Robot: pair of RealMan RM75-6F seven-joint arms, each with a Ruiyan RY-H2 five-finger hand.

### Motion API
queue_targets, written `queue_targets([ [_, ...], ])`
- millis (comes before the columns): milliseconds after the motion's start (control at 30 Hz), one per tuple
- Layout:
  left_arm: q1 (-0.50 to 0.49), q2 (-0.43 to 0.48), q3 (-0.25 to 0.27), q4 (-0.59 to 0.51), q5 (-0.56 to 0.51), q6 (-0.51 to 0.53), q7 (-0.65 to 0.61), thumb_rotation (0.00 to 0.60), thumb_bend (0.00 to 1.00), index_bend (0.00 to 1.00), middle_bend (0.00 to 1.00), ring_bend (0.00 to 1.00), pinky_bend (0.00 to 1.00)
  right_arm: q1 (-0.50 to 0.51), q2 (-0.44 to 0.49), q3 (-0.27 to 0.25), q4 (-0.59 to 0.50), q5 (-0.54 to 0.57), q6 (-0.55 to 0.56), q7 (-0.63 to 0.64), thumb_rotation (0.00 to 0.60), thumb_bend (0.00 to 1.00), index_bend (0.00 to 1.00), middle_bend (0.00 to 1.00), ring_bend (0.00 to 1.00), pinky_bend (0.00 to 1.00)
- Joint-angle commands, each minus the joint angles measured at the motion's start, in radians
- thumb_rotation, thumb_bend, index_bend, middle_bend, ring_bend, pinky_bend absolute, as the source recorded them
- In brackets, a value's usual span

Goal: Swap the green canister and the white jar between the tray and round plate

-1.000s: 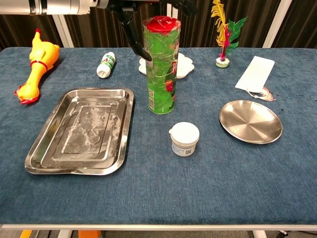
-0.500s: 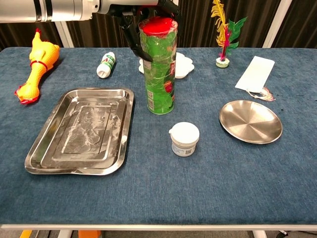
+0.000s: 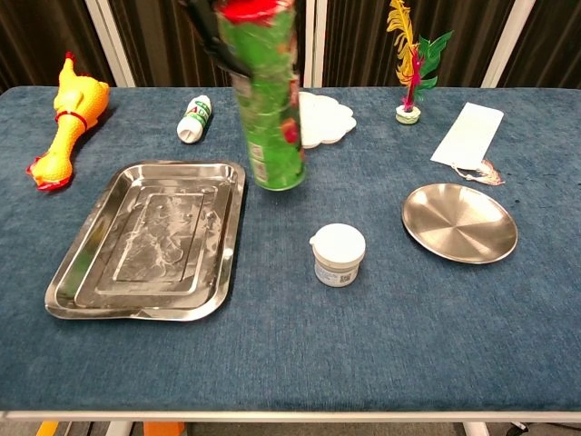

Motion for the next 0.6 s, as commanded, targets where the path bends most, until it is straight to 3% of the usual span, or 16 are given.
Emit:
queue_targets([
  [33, 0.055, 0.077, 0.031, -0.077, -0.022, 0.027, 0.036, 0.600, 0.24, 0.46, 0.52, 0.47, 0.73, 0.002, 0.002, 0.001, -0.006, -0.002, 0.000, -0.005, 0.600, 0.06, 0.00, 0.04, 0.00, 0.16],
  [200, 0.107, 0.117, 0.079, -0.132, -0.042, 0.048, 0.083, 0.600, 0.24, 0.46, 0.52, 0.47, 0.73, 0.008, 0.001, -0.001, -0.027, -0.013, 0.000, -0.025, 0.600, 0.06, 0.00, 0.04, 0.00, 0.16],
  [367, 0.145, 0.097, 0.106, -0.120, -0.045, 0.090, 0.128, 0.600, 0.24, 0.46, 0.51, 0.46, 0.73, 0.015, 0.002, -0.002, -0.044, -0.016, -0.005, -0.044, 0.600, 0.06, 0.00, 0.04, 0.00, 0.16],
  [600, 0.166, 0.088, 0.115, -0.097, -0.010, 0.105, 0.119, 0.600, 0.21, 0.32, 0.38, 0.31, 0.60, 0.013, 0.006, -0.003, -0.061, -0.013, -0.002, -0.068, 0.600, 0.06, 0.00, 0.04, 0.00, 0.16],
])
